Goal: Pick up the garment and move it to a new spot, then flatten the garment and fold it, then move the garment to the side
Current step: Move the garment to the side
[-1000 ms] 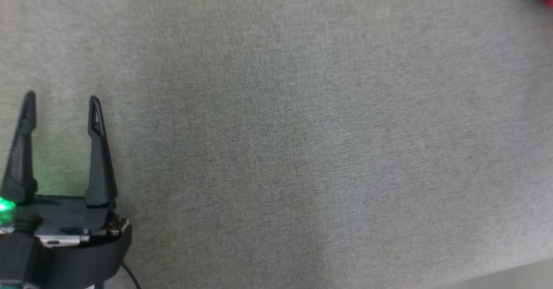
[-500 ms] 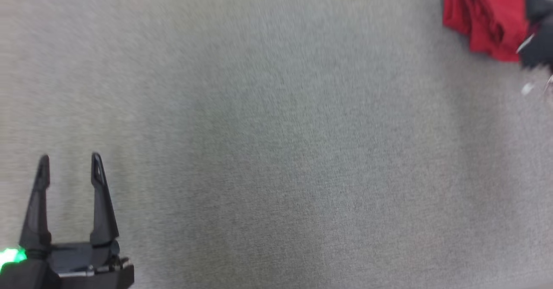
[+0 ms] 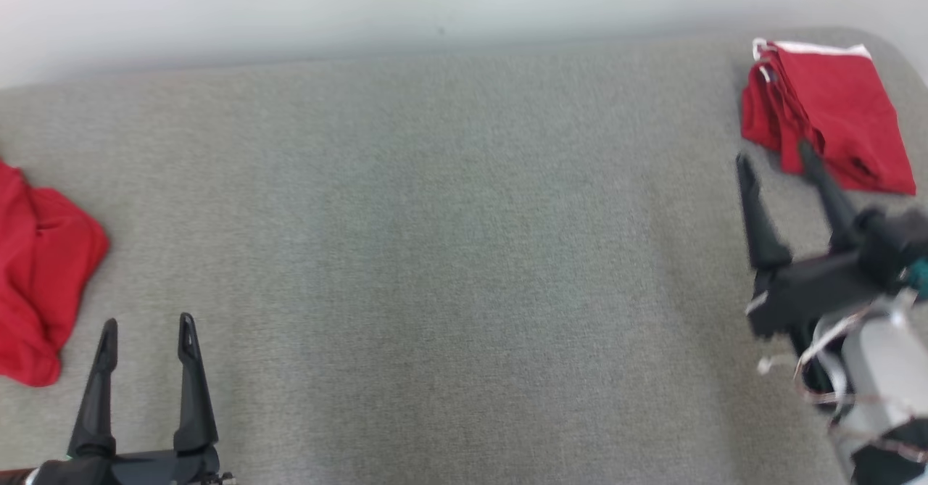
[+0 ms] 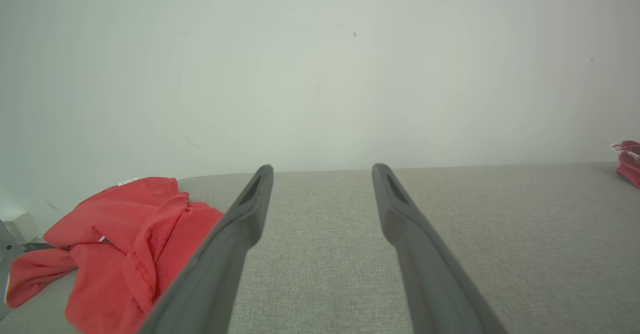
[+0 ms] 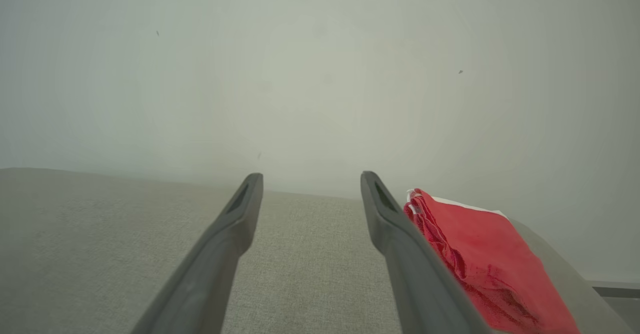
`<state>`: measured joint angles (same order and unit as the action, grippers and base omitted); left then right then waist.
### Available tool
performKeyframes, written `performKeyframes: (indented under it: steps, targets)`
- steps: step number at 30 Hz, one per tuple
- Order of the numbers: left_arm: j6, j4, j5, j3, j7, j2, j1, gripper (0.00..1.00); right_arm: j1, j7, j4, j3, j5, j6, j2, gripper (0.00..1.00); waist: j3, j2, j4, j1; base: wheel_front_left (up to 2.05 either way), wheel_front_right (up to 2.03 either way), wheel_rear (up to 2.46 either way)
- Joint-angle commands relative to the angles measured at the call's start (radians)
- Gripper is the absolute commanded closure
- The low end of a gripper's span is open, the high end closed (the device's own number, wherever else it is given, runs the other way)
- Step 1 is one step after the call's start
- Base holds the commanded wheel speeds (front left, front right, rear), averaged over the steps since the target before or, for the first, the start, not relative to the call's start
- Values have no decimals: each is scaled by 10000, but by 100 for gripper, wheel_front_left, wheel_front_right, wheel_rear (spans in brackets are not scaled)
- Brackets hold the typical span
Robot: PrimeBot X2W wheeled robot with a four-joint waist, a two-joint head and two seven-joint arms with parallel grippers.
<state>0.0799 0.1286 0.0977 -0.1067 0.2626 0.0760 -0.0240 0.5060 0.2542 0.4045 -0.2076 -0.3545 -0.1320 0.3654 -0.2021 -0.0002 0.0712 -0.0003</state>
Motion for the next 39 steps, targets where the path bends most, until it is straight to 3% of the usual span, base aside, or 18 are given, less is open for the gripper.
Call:
performKeyframes:
  steps: [1, 19, 39]
  targets:
    - [51, -97, -49, 1, 31, -46, -150, 0, -416, -50, -178, 124, 120, 21, -123, 0, 452, 2, -341, 3, 0, 0, 0]
    - [231, -900, -241, 51, 31, -150, -647, 0, -4958, -313, -2509, 1725, 1056, 21, -2083, 0, 1437, 2, -809, 3, 0, 0, 0]
    - [312, -1767, -430, 243, 33, 22, -839, 0, -6177, -571, -3335, 1971, 1572, 21, -2862, 0, 2064, 2, -1079, 3, 0, 0, 0]
